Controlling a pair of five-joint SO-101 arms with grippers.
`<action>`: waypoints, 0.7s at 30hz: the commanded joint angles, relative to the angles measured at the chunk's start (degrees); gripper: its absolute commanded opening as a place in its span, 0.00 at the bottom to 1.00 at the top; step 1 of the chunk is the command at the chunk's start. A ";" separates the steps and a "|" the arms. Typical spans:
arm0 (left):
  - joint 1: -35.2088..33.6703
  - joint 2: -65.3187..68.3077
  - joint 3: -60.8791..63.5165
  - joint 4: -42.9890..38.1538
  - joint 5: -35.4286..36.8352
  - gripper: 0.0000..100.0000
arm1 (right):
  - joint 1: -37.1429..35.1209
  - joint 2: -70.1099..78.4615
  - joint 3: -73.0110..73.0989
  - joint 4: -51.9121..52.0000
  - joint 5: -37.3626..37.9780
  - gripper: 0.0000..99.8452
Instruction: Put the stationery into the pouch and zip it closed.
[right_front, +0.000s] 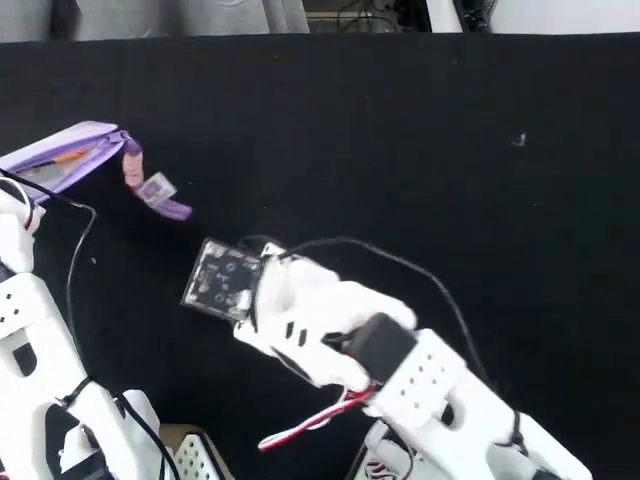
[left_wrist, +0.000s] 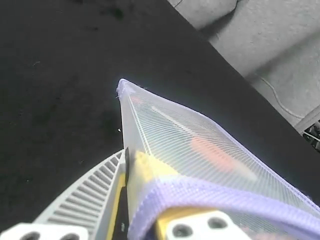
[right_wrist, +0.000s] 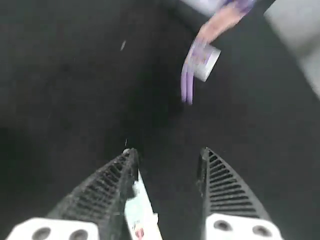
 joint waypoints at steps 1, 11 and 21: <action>-0.40 -0.26 -3.21 -1.76 0.53 0.03 | -0.62 5.14 0.66 -3.78 0.88 0.20; -1.36 -0.26 -3.47 -1.76 0.53 0.03 | -0.53 28.09 -4.88 -7.30 1.23 0.20; -1.80 -0.26 -3.47 -1.76 0.53 0.03 | 2.99 43.74 -8.13 -14.77 5.63 0.20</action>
